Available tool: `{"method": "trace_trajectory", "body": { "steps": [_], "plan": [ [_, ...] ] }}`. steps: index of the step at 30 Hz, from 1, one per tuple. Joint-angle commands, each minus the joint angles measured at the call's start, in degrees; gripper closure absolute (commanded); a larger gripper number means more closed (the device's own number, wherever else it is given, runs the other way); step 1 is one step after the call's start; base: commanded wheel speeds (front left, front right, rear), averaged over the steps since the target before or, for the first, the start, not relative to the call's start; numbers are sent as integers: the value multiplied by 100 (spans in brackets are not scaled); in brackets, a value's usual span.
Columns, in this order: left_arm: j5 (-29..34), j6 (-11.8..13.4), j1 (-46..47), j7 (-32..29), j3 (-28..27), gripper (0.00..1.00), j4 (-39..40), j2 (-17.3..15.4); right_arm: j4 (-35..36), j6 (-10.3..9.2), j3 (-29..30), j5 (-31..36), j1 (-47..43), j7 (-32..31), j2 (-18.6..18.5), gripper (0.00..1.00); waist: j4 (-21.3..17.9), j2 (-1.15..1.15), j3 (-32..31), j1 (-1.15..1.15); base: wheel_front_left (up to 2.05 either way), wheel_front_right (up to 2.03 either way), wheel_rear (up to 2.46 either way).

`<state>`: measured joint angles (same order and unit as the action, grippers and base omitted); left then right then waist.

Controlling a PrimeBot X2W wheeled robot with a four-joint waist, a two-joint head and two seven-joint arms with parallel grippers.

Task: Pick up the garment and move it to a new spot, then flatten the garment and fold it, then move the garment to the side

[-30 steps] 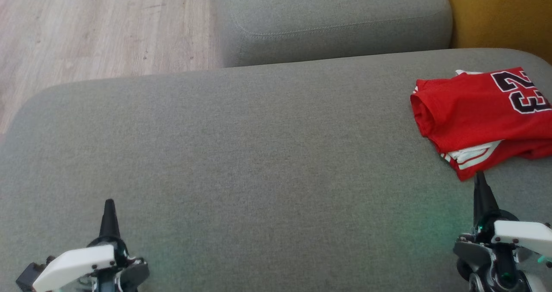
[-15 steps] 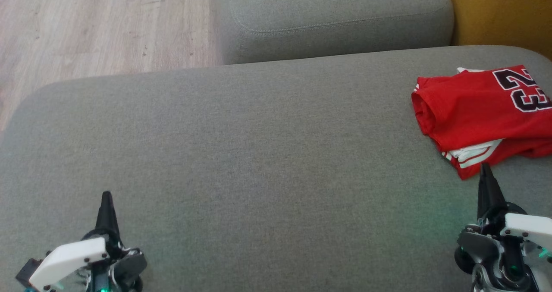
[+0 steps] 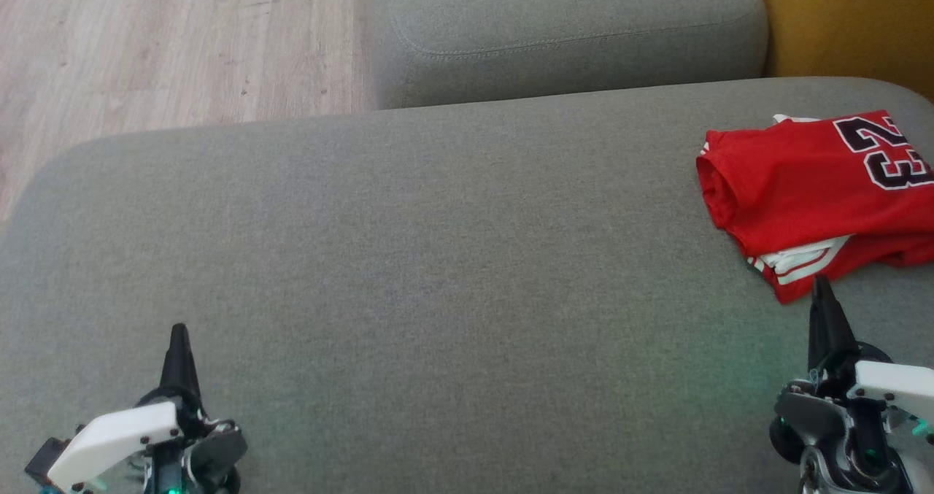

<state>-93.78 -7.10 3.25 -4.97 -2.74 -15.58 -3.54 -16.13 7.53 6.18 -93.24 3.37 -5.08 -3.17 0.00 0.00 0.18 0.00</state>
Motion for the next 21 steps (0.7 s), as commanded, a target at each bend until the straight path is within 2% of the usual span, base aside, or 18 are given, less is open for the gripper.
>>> {"method": "trace_trajectory", "body": {
  "steps": [1, 21],
  "plan": [
    [28, -38, 280, -23, -218, 100, 161, -50, 219, -4, -101, -5, 269, -32, -69, 100, 0, 0, 0, 0, 0, 0, 0],
    [58, -38, 283, -52, -254, 100, 159, -24, 217, -4, -69, 21, 272, -58, -47, 100, 0, 0, 0, 0, 0, 0, 0]
  ]
}}
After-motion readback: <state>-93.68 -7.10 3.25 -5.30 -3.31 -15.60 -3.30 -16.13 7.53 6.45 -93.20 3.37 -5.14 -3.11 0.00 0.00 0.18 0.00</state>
